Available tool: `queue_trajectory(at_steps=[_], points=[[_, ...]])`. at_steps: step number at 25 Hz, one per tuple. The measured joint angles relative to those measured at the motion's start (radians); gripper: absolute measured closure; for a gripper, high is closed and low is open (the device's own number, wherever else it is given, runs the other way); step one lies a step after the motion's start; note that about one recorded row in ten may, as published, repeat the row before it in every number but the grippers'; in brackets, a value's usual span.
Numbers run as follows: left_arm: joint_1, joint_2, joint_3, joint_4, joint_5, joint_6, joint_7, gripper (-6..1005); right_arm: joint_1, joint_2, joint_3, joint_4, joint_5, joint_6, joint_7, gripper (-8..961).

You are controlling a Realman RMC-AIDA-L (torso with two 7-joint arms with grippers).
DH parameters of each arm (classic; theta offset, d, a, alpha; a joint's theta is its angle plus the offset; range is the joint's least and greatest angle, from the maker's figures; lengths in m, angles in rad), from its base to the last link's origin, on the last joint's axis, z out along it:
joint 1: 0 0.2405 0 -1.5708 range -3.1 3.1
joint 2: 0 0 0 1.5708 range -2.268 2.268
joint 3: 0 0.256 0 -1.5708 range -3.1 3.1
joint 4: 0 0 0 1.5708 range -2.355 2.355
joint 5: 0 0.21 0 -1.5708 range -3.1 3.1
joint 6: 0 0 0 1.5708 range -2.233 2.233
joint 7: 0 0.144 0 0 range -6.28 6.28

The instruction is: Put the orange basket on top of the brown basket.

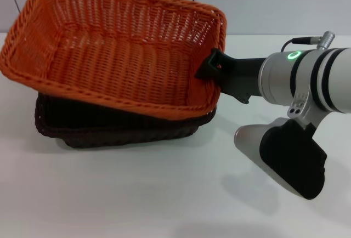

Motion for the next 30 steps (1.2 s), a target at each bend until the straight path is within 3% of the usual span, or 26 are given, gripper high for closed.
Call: queue_trajectory(at_steps=[12,21,30], points=[[-0.001,0.001,0.009,0.000,0.006,-0.007,0.000,227,0.016,0.003,0.003,0.038,0.001,0.007,0.015,806],[-0.002,0.004,0.020,0.000,0.008,-0.011,0.000,226,-0.029,0.005,0.015,0.012,-0.009,0.029,0.030,763],[-0.007,0.006,0.035,-0.006,0.008,-0.013,0.000,226,-0.150,0.012,0.005,-0.098,-0.011,0.040,0.031,398]])
